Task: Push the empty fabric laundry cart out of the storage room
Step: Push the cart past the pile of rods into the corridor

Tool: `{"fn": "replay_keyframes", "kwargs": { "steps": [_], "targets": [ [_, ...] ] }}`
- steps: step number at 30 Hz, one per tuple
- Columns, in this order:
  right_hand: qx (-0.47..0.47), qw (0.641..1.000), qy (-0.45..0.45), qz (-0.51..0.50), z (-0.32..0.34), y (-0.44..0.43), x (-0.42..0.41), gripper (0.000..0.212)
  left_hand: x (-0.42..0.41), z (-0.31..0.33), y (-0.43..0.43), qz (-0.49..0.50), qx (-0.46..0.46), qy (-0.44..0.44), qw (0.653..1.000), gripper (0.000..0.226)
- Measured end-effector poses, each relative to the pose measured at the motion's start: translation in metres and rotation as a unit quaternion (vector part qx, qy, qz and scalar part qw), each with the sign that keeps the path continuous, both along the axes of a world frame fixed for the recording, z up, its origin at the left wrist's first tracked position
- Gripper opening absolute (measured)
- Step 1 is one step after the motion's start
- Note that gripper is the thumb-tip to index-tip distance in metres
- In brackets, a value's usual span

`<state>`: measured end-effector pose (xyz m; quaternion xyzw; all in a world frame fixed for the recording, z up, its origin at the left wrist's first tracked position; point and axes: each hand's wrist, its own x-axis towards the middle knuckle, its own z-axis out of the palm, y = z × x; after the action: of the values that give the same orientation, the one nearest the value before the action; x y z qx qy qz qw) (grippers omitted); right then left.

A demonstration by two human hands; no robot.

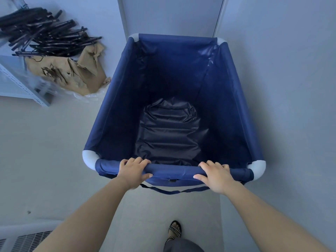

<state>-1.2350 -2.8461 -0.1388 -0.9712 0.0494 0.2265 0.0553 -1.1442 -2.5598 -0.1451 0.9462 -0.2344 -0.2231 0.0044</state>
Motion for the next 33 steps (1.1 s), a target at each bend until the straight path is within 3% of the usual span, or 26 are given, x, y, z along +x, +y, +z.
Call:
{"fn": "replay_keyframes", "kwargs": {
  "steps": [13, 33],
  "targets": [
    [-0.049, 0.998, -0.011, 0.032, -0.008, 0.008, -0.034, 0.056, -0.031, -0.003, 0.013, 0.011, -0.028, 0.023, 0.999, 0.039],
    [-0.038, 0.999, -0.036, -0.015, -0.013, 0.093, -0.181, 0.055, -0.146, 0.004, 0.081, -0.031, -0.012, 0.016, 0.999, 0.040]
  ]
}}
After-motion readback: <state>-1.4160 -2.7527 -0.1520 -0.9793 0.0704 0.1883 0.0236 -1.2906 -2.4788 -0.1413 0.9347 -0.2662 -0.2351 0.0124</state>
